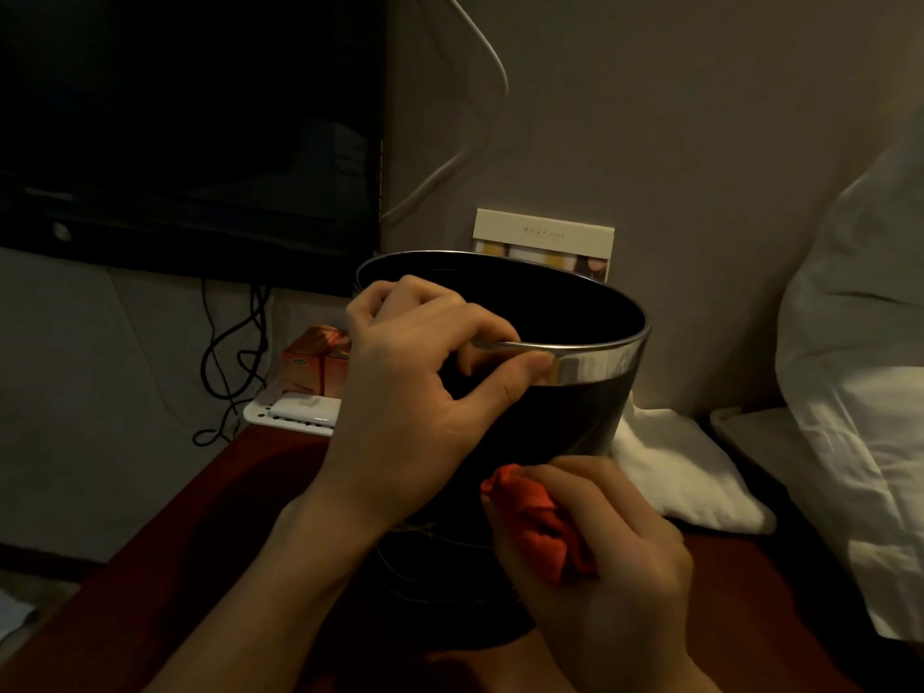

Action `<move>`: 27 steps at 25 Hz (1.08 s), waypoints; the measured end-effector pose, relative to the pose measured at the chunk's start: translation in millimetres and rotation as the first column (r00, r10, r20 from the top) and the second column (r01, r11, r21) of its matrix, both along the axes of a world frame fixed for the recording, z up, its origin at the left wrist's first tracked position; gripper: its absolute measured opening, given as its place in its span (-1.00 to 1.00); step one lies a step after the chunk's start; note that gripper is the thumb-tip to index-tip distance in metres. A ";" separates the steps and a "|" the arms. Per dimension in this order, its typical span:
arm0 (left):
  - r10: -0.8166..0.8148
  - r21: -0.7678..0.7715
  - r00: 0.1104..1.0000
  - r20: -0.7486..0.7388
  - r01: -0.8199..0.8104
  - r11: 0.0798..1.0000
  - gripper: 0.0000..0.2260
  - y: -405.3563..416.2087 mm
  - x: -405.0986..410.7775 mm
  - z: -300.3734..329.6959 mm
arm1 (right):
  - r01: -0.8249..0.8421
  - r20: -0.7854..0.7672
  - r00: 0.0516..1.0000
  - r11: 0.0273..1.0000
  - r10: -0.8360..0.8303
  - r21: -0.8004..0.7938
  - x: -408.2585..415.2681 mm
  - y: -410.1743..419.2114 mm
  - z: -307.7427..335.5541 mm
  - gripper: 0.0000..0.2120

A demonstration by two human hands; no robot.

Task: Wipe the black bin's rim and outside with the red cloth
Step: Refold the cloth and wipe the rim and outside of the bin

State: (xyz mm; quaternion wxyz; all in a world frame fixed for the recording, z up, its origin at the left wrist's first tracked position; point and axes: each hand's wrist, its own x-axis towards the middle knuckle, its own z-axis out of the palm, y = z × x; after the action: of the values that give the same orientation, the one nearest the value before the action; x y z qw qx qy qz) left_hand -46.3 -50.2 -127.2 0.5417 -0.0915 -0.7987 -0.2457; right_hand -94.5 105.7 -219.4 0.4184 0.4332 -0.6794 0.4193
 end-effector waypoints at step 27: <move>-0.023 0.044 0.999 0.041 0.021 0.999 -0.84 -8.2 4.2 3.4 | 0.059 0.001 0.998 0.975 -0.060 -0.213 -4.4 19.9 31.9 -0.86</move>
State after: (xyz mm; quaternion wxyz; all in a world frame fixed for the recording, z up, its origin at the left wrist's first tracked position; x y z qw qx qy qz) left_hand -42.0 -58.5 -123.8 0.5242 -0.0833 -0.8030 -0.2710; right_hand -98.9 125.7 -187.5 0.4763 0.3666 -0.6422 0.4757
